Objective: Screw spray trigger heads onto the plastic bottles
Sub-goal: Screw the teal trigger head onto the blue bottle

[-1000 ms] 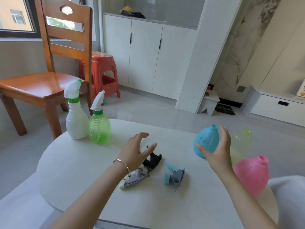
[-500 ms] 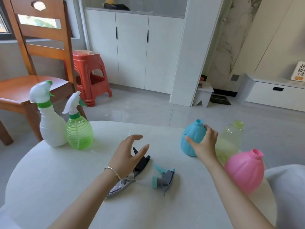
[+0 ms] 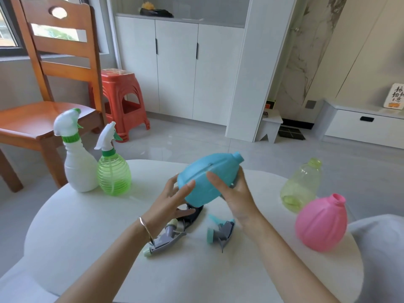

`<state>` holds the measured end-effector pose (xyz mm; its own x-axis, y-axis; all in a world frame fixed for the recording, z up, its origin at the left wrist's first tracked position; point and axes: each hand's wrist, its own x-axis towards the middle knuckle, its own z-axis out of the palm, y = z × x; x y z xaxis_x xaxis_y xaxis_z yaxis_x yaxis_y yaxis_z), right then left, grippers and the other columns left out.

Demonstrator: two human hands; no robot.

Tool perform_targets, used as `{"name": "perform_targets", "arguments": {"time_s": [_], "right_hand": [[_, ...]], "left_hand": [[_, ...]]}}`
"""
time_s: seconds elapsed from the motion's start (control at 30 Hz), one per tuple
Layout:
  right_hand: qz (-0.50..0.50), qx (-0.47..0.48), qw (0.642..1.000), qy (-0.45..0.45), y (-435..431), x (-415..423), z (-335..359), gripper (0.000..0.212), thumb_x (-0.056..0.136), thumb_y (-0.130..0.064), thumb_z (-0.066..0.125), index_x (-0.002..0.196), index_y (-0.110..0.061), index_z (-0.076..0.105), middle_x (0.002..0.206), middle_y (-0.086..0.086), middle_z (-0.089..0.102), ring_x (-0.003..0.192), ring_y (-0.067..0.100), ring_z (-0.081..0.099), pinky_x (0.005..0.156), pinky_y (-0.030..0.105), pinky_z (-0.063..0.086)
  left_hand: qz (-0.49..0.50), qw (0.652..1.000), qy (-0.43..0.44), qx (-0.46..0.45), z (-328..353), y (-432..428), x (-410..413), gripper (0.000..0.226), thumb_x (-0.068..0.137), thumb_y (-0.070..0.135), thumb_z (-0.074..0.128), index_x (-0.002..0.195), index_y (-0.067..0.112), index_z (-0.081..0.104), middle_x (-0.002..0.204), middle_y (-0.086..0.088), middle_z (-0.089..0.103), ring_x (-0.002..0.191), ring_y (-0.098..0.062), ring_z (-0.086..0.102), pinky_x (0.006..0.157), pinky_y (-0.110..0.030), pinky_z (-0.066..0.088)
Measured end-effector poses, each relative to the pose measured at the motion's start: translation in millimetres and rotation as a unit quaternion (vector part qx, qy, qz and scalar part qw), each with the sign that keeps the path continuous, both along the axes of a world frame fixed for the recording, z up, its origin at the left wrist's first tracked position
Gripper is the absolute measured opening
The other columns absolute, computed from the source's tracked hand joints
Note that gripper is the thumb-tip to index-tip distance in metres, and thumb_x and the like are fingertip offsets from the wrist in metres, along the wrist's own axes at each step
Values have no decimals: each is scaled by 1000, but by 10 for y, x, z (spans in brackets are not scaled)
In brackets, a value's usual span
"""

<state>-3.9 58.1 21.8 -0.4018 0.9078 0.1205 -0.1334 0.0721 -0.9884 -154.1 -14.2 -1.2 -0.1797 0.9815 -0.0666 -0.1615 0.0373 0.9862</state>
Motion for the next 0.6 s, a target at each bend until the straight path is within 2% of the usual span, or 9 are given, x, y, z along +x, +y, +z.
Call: {"name": "perform_targets", "arguments": {"time_s": [0.07, 0.17, 0.27, 0.33, 0.43, 0.53, 0.6], "right_hand": [[56, -18, 998, -7, -130, -58, 0, 63, 70, -42, 77, 122, -24, 47, 120, 1, 61, 112, 15, 59, 98, 41, 49], [133, -3, 990, -53, -163, -22, 19, 57, 75, -47, 64, 126, -28, 47, 126, -7, 59, 114, 4, 58, 100, 31, 47], [163, 42, 973, -158, -58, 155, -22, 60, 72, -51, 68, 127, -37, 48, 133, -17, 52, 119, -6, 51, 103, 24, 41], [179, 83, 944, -263, 32, 306, -133, 61, 68, -50, 76, 123, -42, 51, 132, -23, 49, 125, -8, 42, 108, 24, 33], [200, 113, 891, -392, 109, 471, -344, 55, 62, -49, 80, 112, -48, 56, 140, -23, 39, 130, -6, 33, 106, 21, 26], [215, 119, 862, -444, 119, 546, -479, 52, 58, -49, 81, 103, -50, 55, 145, -19, 29, 130, -2, 30, 102, 21, 25], [233, 127, 844, -466, 90, 570, -514, 56, 57, -46, 82, 105, -49, 53, 145, -21, 25, 128, -2, 29, 100, 20, 27]], "left_hand": [[-32, 999, -29, 13, -5, -58, -30, 63, 68, 55, 69, 125, 35, 53, 120, 2, 67, 106, -17, 67, 78, -35, 58], [-15, 998, -55, 25, 18, -160, -128, 47, 64, 52, 72, 109, 40, 65, 109, 5, 73, 100, -15, 69, 72, -31, 58], [32, 996, -78, 22, 27, -247, -330, 57, 49, 57, 81, 101, 38, 68, 99, 6, 75, 93, -14, 70, 68, -33, 59], [50, 995, -78, 29, 38, -317, -451, 67, 36, 62, 85, 97, 40, 69, 95, 7, 76, 91, -13, 70, 67, -33, 59], [51, 995, -77, 36, 62, -413, -552, 65, 32, 64, 85, 93, 46, 70, 97, 7, 75, 91, -13, 70, 66, -32, 59], [53, 995, -75, 34, 79, -461, -591, 67, 31, 65, 85, 94, 47, 68, 106, 1, 69, 91, -14, 70, 66, -32, 59], [48, 995, -80, 34, 90, -476, -595, 65, 30, 64, 85, 91, 48, 68, 107, 0, 67, 90, -14, 70, 65, -32, 59]]}}
